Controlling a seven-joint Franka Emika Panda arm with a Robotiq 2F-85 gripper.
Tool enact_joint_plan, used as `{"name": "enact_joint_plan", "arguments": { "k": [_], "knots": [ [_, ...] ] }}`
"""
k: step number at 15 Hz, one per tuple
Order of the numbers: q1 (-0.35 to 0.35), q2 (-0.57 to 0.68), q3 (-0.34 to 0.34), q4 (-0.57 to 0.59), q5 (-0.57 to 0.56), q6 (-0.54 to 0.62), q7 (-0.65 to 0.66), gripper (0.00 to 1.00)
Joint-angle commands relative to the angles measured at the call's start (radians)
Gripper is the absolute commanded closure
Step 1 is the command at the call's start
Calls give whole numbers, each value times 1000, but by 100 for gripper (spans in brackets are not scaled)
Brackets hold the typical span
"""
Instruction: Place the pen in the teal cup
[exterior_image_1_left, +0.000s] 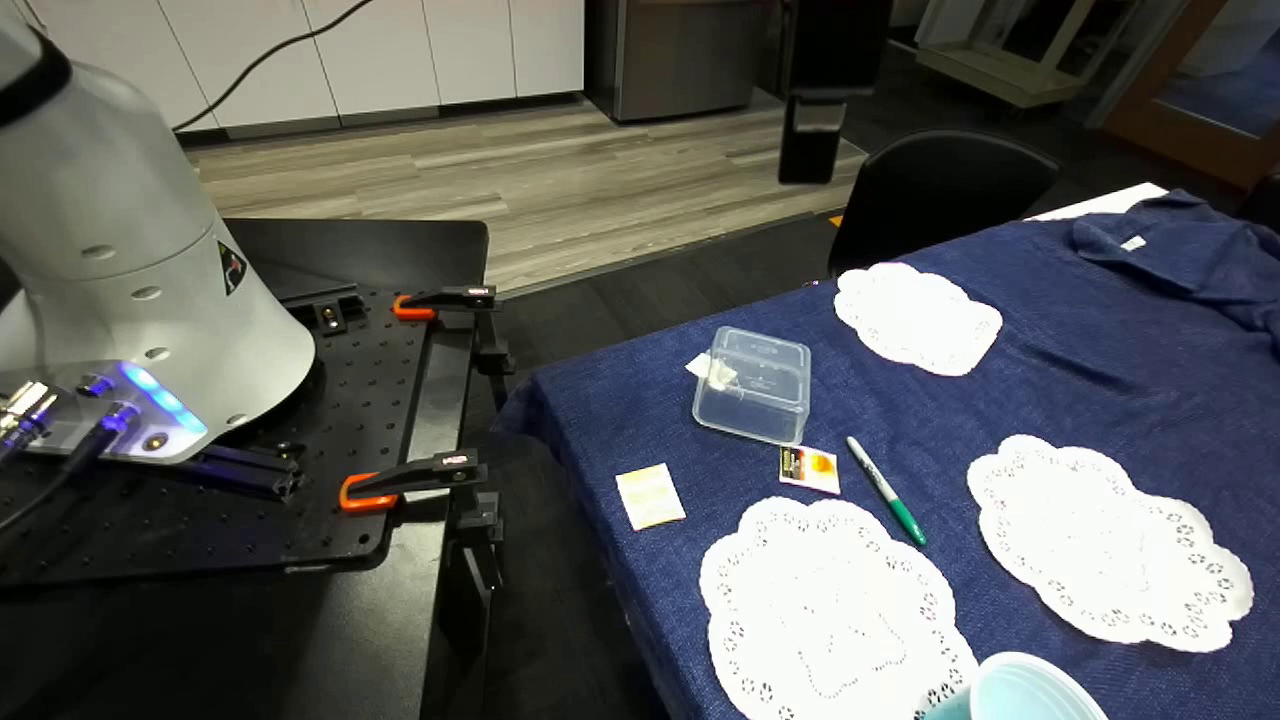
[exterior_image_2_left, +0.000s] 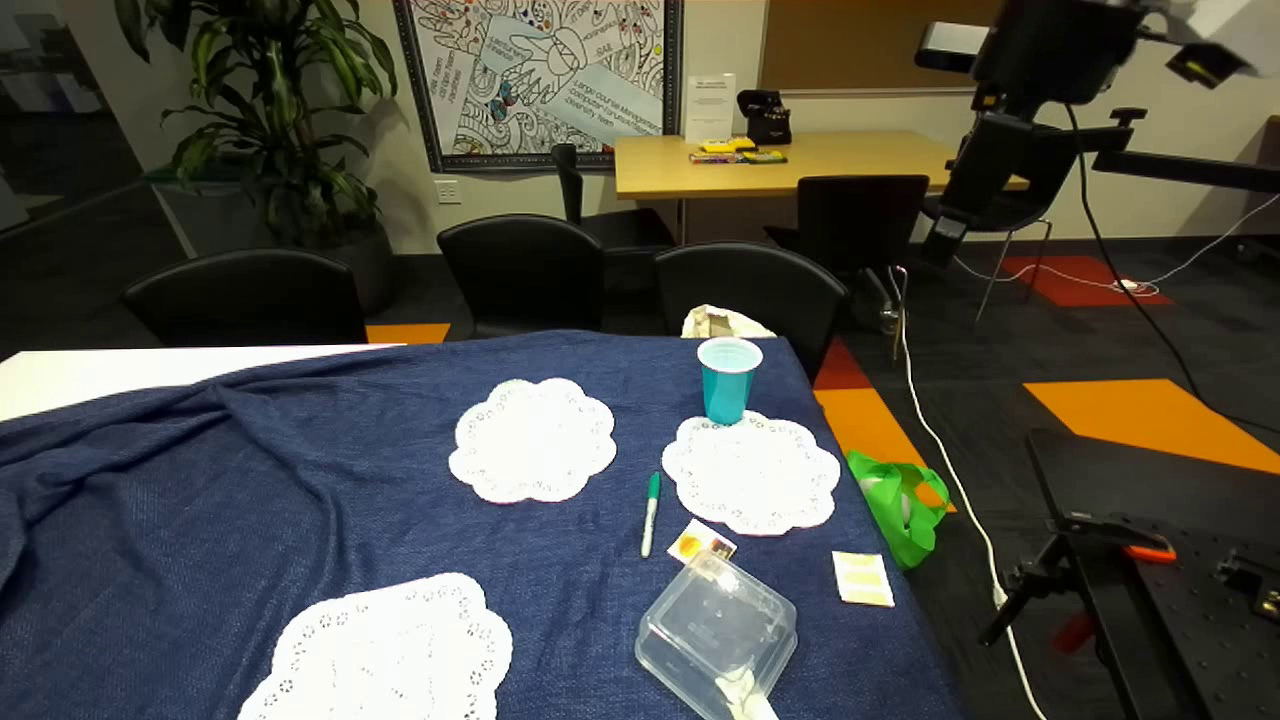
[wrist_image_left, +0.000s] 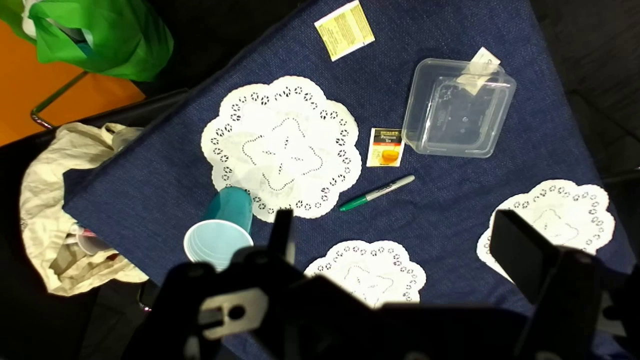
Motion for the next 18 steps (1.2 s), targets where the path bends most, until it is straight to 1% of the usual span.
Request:
{"name": "enact_joint_plan", "arguments": {
  "k": [1, 6, 10, 13, 16, 18],
  "knots": [
    [-17, 96, 34, 25, 20, 77, 61, 0],
    [-15, 216, 49, 18, 23, 261, 121, 0],
    [-12, 341, 55, 43, 30, 397, 162, 0],
    [3, 429, 46, 65, 66, 472, 150, 0],
    [25, 516, 41, 102, 165, 521, 106, 0],
    [40, 568, 50, 136, 270, 520, 29, 0]
  ]
}}
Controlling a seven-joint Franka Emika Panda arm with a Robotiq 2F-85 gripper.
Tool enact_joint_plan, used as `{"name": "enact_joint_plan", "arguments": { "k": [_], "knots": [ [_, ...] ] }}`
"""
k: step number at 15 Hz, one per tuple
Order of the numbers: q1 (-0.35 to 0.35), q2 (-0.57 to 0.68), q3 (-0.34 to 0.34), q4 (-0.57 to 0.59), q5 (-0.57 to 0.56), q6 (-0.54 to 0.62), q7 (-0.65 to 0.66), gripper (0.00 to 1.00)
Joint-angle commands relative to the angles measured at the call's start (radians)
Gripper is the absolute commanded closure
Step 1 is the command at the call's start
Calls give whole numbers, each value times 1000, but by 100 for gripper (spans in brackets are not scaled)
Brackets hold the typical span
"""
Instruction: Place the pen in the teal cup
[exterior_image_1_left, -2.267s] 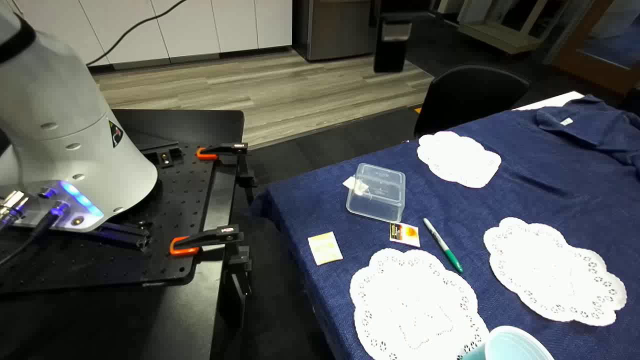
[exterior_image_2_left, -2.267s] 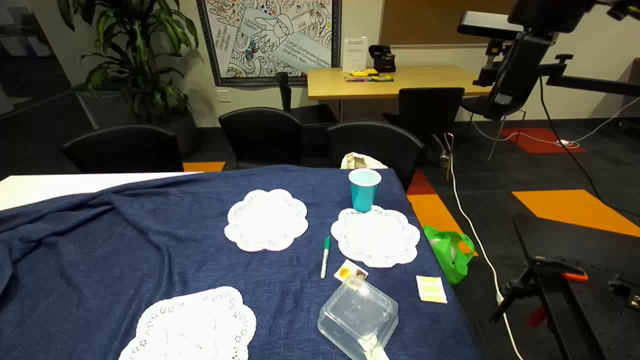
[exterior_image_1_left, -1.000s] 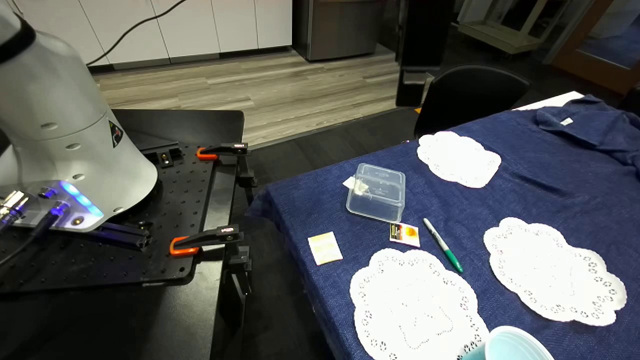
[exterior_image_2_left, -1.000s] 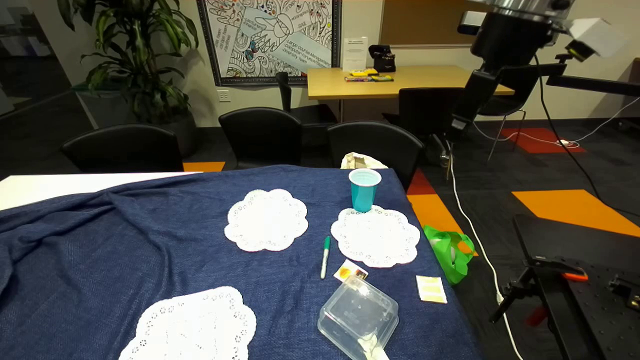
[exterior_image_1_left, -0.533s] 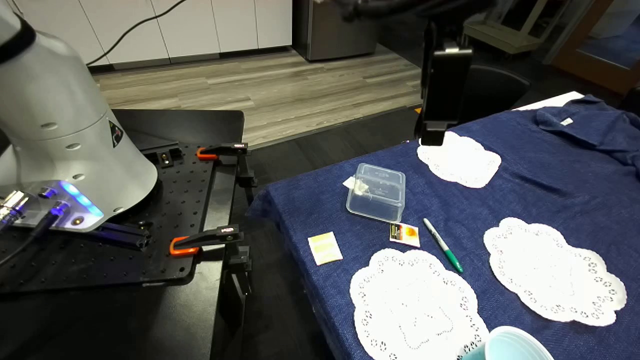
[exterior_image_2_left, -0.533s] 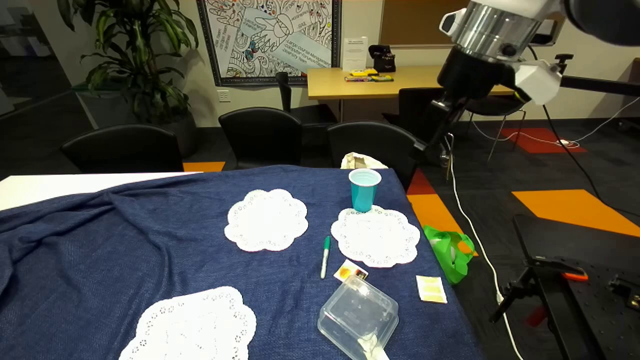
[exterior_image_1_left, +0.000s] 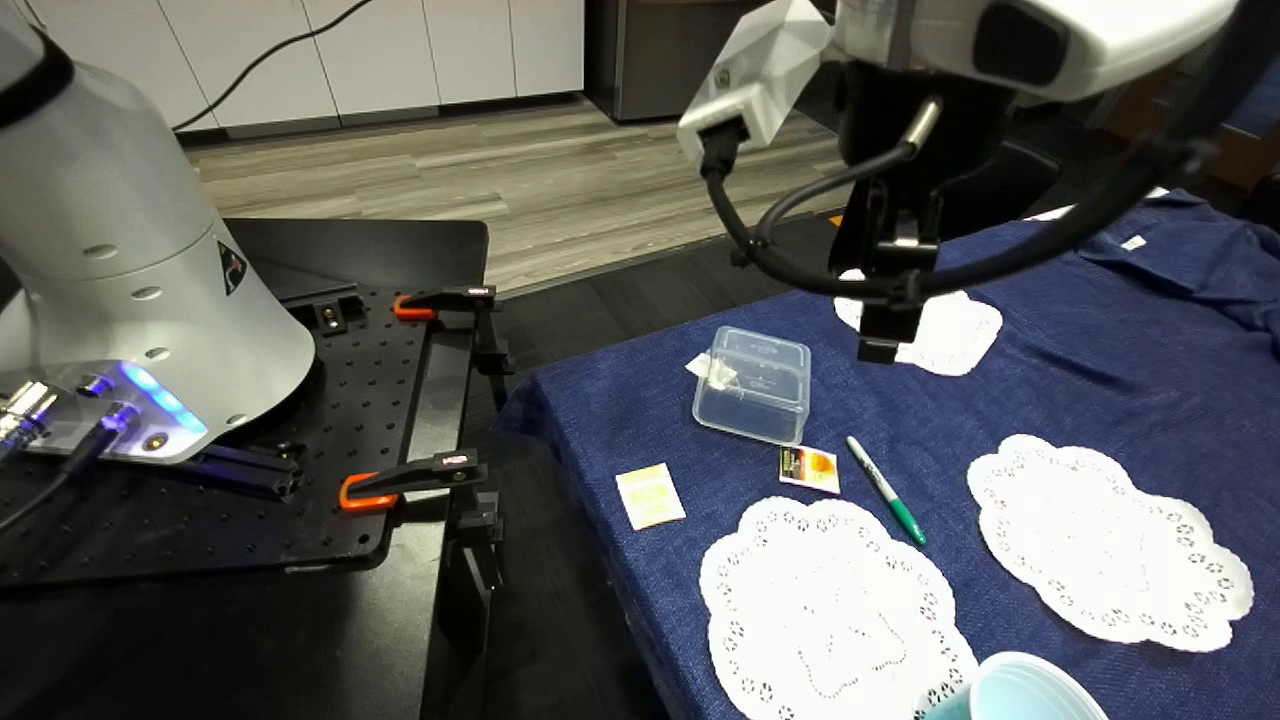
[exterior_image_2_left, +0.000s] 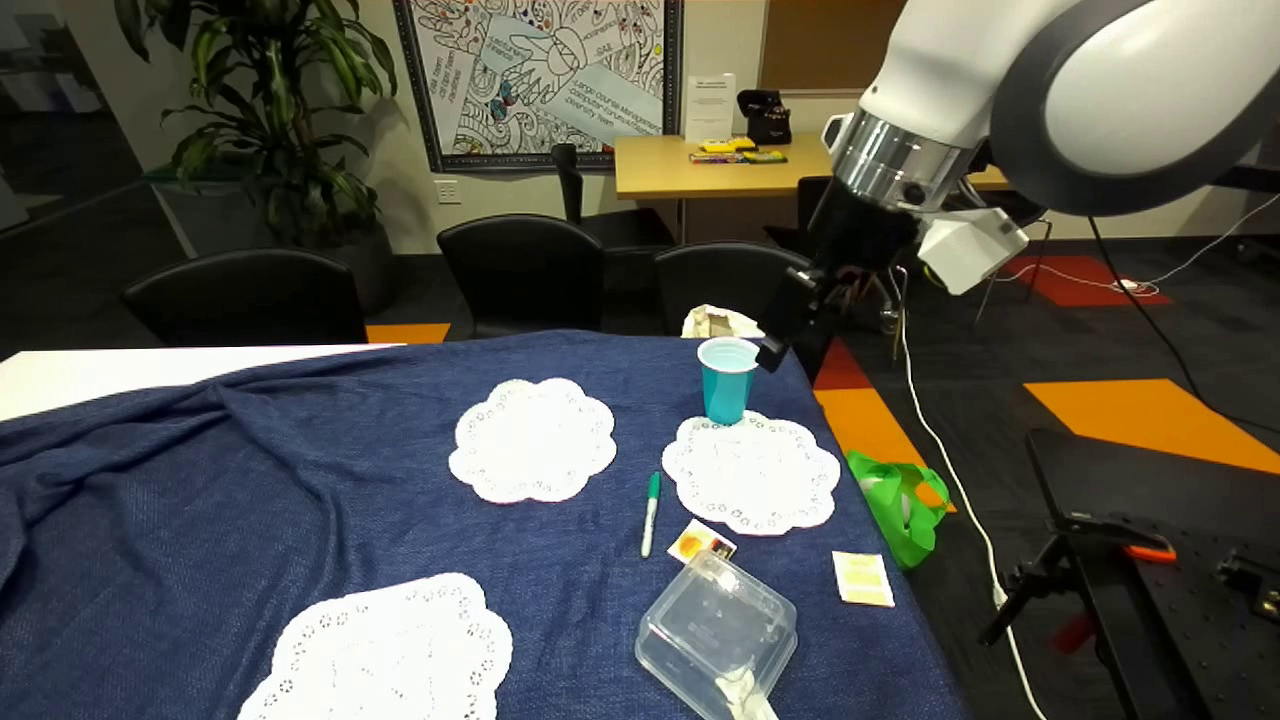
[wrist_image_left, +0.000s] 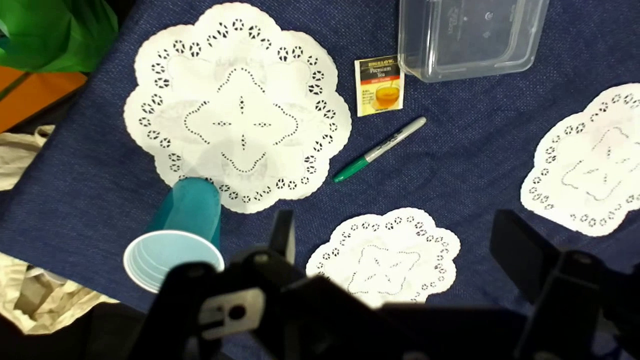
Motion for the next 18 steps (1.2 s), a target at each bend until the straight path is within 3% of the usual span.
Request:
{"name": "enact_joint_plan", "arguments": {
  "k": [1, 8, 18],
  "knots": [
    [5, 24, 6, 16, 41, -1, -25, 0],
    [15, 86, 9, 58, 86, 12, -37, 0],
    [24, 197, 109, 111, 419, 124, -73, 0]
  ]
}}
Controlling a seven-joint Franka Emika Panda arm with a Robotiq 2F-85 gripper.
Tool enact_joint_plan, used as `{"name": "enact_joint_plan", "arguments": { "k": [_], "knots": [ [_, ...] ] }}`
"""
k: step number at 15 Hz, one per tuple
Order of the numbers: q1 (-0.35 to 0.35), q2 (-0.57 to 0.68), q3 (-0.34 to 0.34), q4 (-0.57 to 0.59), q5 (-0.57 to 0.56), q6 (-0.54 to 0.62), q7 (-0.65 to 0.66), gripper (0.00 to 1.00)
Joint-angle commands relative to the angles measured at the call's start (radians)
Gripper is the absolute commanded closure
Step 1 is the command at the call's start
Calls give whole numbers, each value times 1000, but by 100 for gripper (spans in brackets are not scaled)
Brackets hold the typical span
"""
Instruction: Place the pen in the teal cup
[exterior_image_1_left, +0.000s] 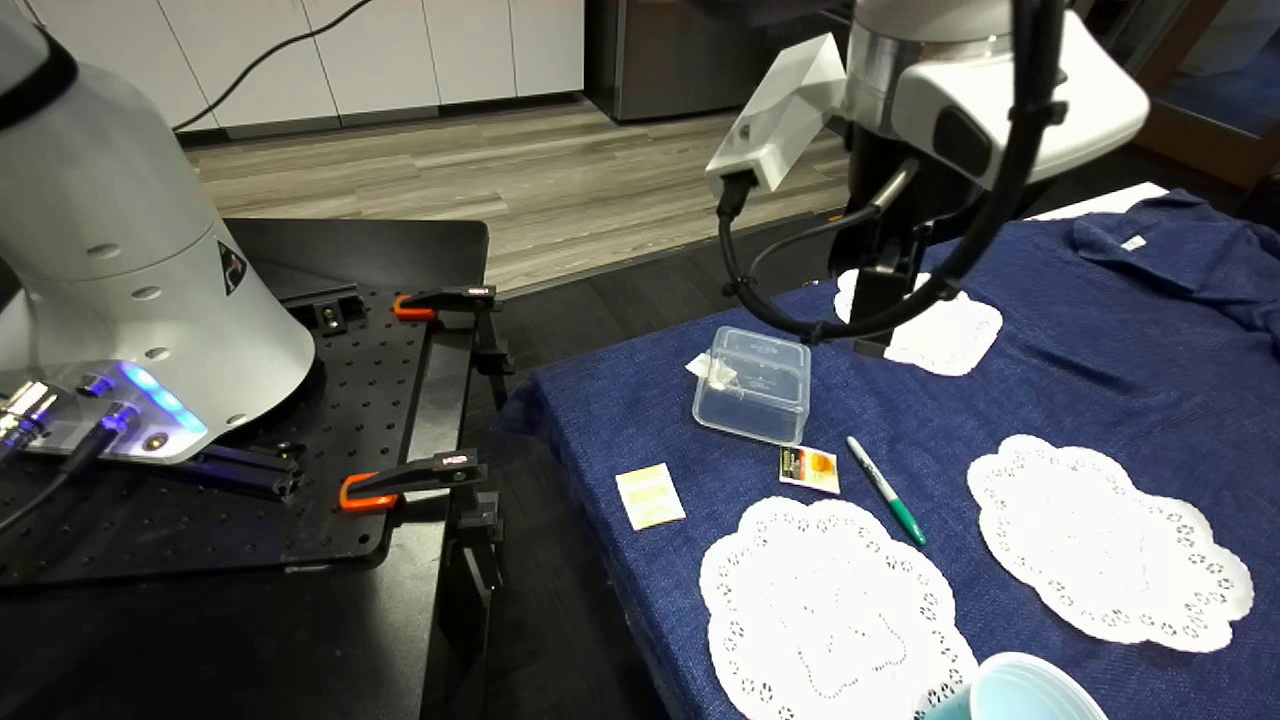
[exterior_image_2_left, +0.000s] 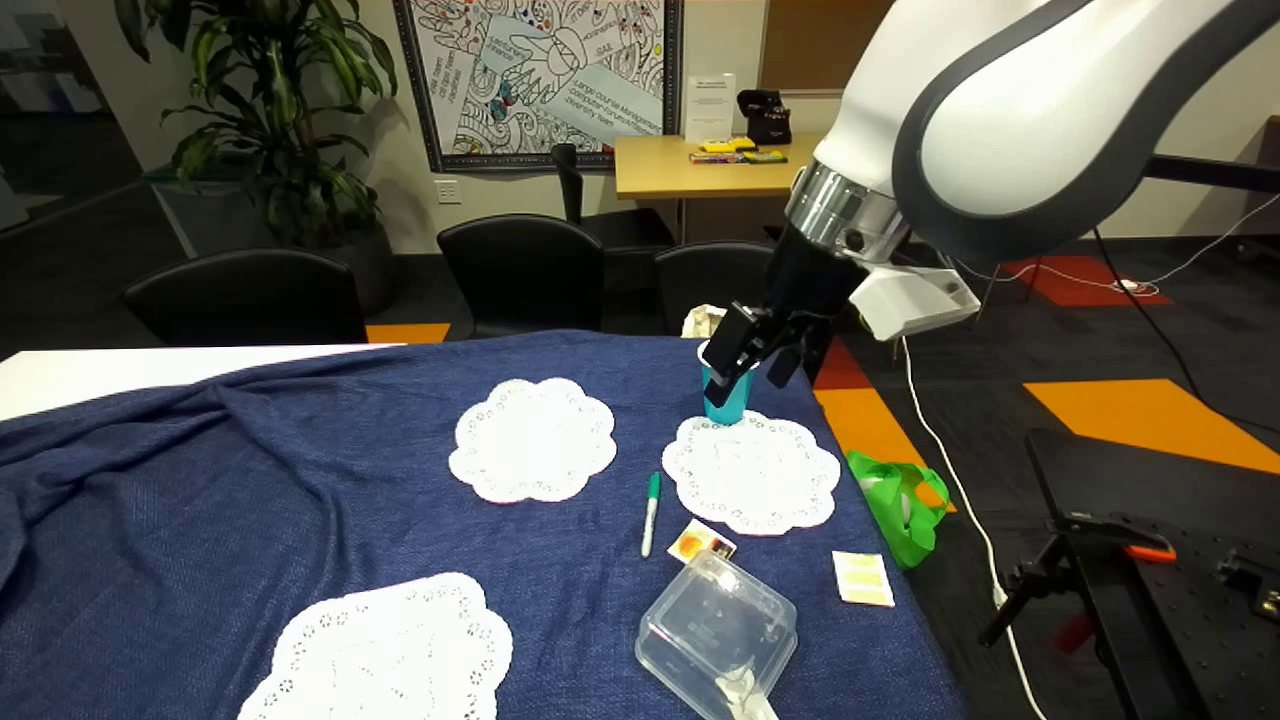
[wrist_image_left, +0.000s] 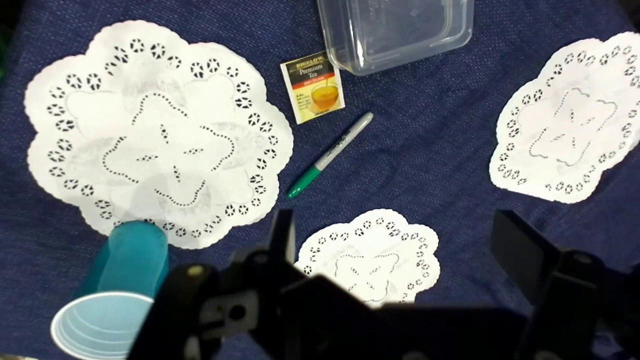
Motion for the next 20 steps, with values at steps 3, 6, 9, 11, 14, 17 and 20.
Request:
{"name": "enact_joint_plan", "arguments": {
  "k": [3, 6, 9, 11, 14, 17, 20],
  "knots": [
    [-17, 101, 70, 78, 190, 15, -24, 0],
    [-26, 172, 74, 127, 245, -1, -4, 0],
    [-27, 244, 63, 173, 261, -10, 23, 0],
    [-24, 292, 57, 204, 265, 6, 47, 0],
    [0, 364, 24, 256, 242, 13, 126, 0],
    [20, 421, -15, 301, 194, 4, 264, 0],
    [62, 473, -74, 342, 154, -5, 392, 0]
  ]
}}
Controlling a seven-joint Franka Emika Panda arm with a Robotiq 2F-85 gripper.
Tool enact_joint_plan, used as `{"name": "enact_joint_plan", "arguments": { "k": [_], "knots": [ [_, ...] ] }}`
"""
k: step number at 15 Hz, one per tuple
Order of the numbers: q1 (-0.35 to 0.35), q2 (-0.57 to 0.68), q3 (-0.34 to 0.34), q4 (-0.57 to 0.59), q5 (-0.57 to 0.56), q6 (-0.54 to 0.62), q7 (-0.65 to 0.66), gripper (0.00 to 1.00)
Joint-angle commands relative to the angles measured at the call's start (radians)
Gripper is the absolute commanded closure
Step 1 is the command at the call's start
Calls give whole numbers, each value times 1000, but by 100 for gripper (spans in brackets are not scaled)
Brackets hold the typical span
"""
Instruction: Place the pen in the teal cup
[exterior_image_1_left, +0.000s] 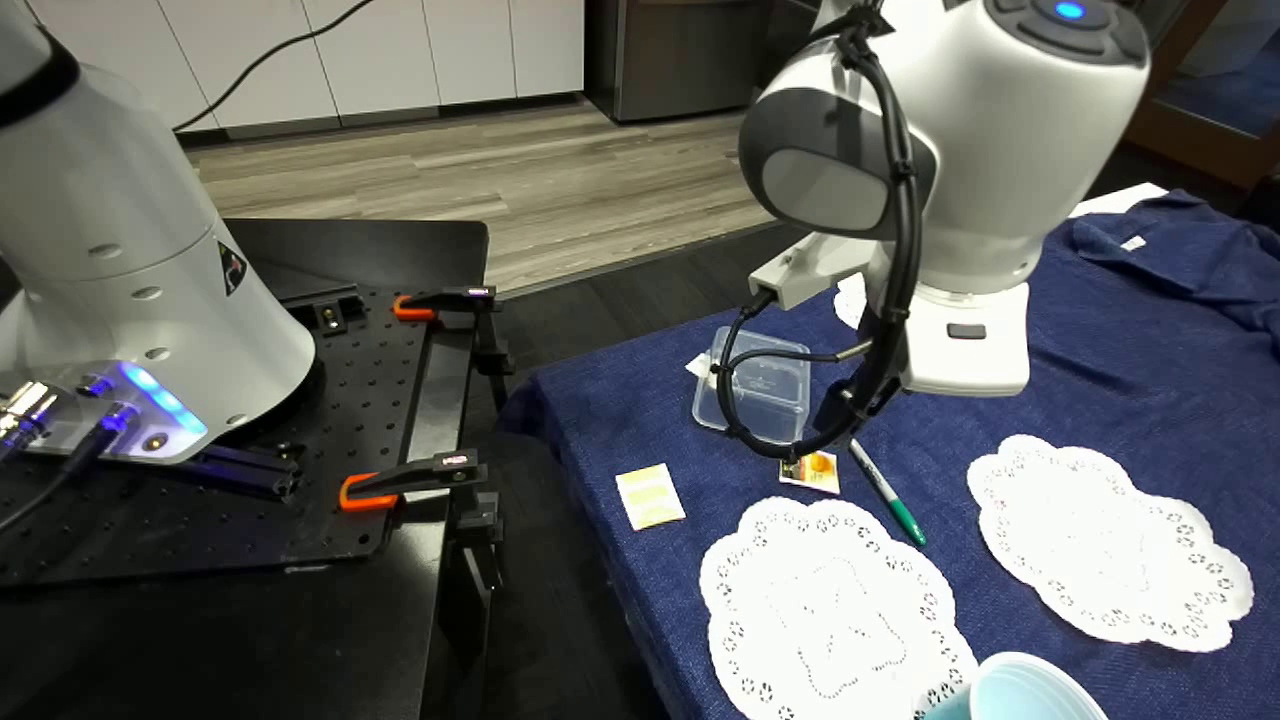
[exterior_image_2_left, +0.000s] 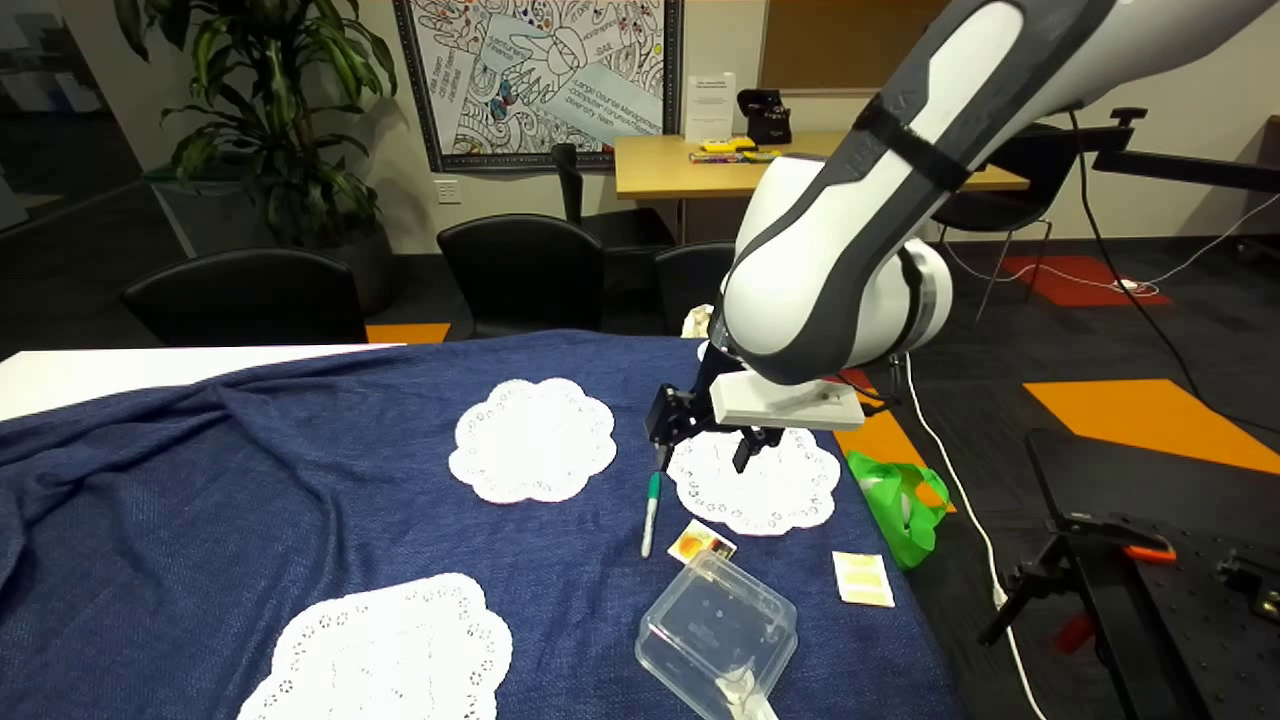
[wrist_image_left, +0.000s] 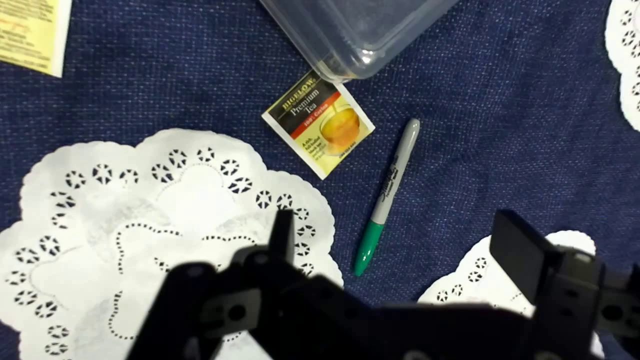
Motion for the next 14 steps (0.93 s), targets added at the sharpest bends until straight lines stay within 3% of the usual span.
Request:
{"name": "enact_joint_plan", "arguments": {
  "k": [1, 2, 7, 14],
  "knots": [
    [64, 68, -80, 67, -53, -10, 165, 0],
    [18, 33, -31, 26, -46, 1, 99, 0],
    [21, 48, -35, 32, -56, 1, 111, 0],
    [75, 54, -108, 52, -74, -73, 302, 0]
  ]
}}
